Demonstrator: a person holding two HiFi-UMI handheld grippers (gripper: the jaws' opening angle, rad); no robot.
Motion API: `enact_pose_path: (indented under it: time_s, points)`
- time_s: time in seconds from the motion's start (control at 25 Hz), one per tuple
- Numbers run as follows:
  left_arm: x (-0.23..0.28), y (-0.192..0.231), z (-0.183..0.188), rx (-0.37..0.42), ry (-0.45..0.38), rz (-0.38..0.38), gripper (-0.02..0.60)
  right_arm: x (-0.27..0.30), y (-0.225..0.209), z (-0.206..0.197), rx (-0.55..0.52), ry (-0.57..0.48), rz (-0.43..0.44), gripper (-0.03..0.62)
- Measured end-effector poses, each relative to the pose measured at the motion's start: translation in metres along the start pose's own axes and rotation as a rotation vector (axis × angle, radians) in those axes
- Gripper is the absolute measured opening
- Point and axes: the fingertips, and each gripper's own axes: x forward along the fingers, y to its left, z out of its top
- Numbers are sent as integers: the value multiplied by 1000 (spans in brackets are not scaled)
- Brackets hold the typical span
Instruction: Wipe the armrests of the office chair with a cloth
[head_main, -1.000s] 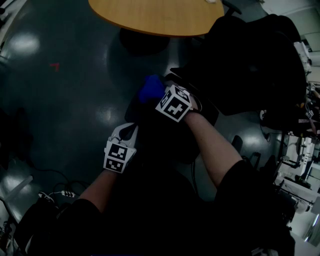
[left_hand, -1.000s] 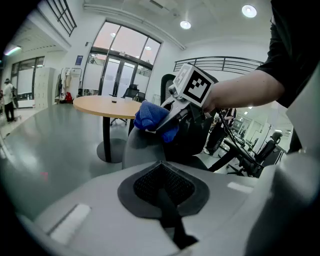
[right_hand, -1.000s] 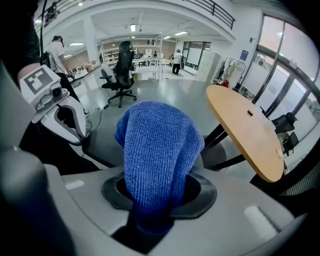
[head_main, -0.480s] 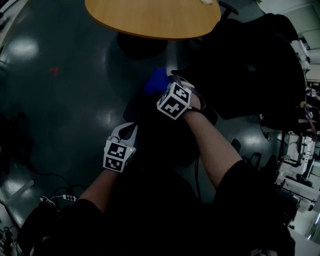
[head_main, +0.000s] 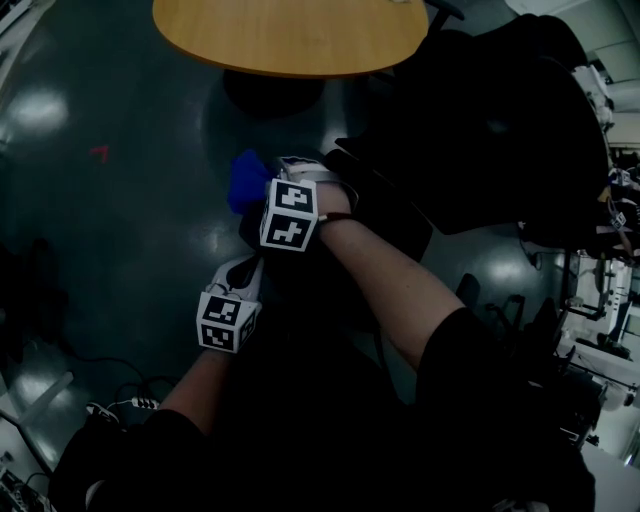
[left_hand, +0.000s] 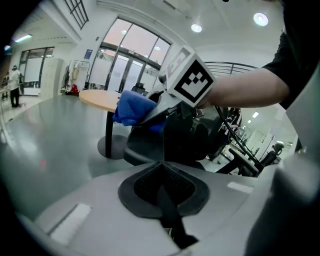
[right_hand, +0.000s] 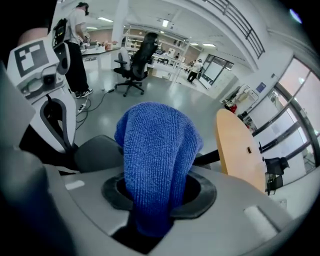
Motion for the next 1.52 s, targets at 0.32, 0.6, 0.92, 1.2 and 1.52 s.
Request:
enact_pose_path:
  time_s: [0.32,0.6,0.92,1.2,1.52]
  points:
    - [-6,-7,-3,43,25,-28,14,-16,-31,-80,228,75,-64,155]
    - [-13,-30,-3,100,60,-75,14,-43,-25,-151,327,168,-132,155]
    - [-8,-55,17,155,47,-152,14,-133,20,-247,502,187,-240,155]
    - [13,-117,34,241,68,-248,14,-215,107,-360,738,260,-331,155]
    - [27,-180,37,312,88,-353,14,-278,159,-472,1054,267,-424,155]
